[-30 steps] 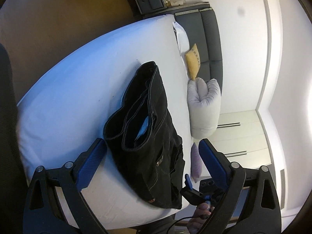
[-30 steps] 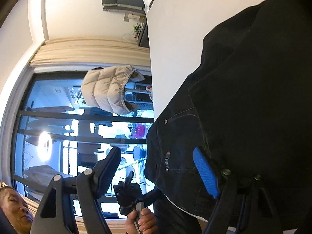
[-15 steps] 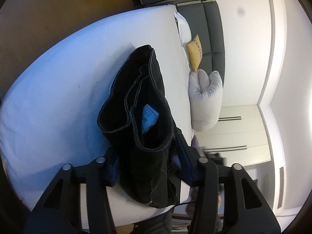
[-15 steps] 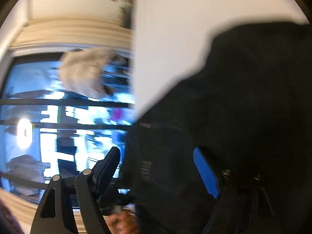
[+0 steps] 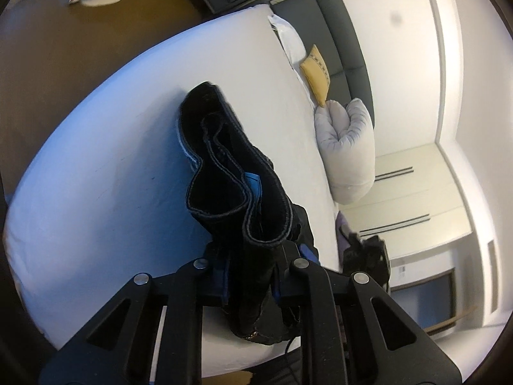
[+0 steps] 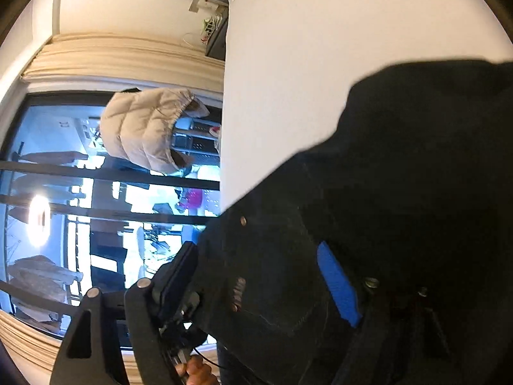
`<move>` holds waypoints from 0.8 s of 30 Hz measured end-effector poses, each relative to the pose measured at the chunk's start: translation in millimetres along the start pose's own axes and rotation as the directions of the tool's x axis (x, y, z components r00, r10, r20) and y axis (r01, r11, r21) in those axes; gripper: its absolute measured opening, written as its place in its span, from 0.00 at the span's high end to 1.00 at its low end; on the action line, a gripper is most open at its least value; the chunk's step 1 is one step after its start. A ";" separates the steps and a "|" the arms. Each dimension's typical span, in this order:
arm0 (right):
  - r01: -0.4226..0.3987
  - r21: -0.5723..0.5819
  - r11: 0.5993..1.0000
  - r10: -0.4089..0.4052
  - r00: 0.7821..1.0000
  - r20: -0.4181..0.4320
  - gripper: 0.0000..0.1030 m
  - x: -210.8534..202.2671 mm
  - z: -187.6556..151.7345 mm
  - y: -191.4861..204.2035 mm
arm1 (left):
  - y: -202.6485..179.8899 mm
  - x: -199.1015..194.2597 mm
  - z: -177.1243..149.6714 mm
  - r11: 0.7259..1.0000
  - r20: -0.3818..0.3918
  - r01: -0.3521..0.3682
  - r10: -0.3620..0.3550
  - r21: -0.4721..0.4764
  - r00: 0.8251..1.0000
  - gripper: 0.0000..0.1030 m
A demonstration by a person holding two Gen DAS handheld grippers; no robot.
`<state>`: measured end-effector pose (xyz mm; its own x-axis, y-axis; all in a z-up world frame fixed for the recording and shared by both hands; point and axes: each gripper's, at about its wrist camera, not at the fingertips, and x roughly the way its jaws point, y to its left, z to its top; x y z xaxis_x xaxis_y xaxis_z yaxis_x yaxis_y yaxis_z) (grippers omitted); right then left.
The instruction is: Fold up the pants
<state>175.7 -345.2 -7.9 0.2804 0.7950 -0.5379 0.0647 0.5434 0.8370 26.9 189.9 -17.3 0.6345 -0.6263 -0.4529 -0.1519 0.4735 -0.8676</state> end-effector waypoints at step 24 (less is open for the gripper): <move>-0.236 0.056 0.970 0.233 0.971 0.056 0.16 -86.9 -2.6 -35.3 | -217.3 170.5 -122.7 0.756 -0.250 0.037 0.170 0.653 0.953 0.84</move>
<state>146.6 -432.8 9.1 0.3413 0.8831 -0.3219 0.0505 0.3247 0.9445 75.1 -95.8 68.8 0.3898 -0.6715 -0.6302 0.4032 0.7397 -0.5388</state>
